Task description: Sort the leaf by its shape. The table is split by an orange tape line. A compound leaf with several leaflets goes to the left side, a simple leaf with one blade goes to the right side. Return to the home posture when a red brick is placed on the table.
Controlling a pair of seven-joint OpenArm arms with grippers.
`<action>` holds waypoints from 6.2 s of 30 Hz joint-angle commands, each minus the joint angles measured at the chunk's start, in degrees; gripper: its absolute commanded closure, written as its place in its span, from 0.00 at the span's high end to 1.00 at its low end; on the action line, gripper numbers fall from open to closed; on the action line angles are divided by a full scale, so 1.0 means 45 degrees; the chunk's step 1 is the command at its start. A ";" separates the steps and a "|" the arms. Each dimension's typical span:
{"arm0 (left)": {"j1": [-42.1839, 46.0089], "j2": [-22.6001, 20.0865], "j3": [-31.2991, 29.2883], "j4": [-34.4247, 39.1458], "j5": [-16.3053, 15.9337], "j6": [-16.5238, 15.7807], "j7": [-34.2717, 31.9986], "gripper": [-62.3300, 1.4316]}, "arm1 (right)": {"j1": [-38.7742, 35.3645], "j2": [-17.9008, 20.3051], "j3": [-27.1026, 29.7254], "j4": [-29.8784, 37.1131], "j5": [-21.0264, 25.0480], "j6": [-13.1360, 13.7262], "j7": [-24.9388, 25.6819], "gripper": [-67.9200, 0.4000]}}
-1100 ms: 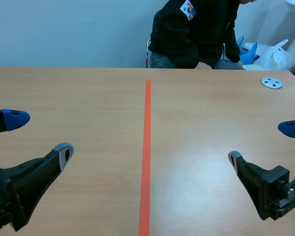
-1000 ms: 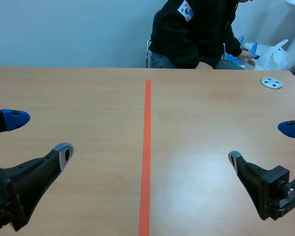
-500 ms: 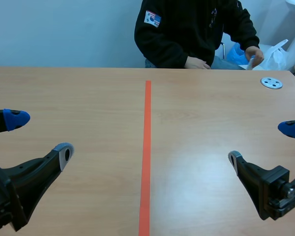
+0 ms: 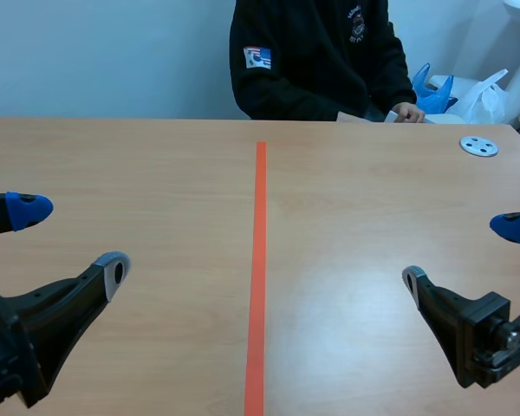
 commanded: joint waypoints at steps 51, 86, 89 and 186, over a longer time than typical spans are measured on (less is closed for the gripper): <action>0.0029 0.0063 0.0083 0.0063 -0.0117 0.0068 -0.0180 1.00 | 0.0121 0.0136 0.0063 0.0083 0.0092 -0.0010 0.0151 1.00; -0.1802 0.0058 0.1049 -0.1962 0.1569 -0.0219 0.0457 1.00 | 0.0126 0.0141 0.0063 0.0083 0.0097 -0.0005 0.0248 1.00; -0.2730 0.0053 0.1525 -0.3104 0.1574 -0.0223 0.0316 1.00 | 0.0126 0.0136 0.0063 0.0083 0.0097 -0.0005 0.0248 1.00; -0.6484 0.0797 0.3201 -0.3682 -0.1103 0.1855 0.1574 0.09 | 0.0151 0.0131 0.0063 0.0083 0.0097 -0.0010 0.0243 1.00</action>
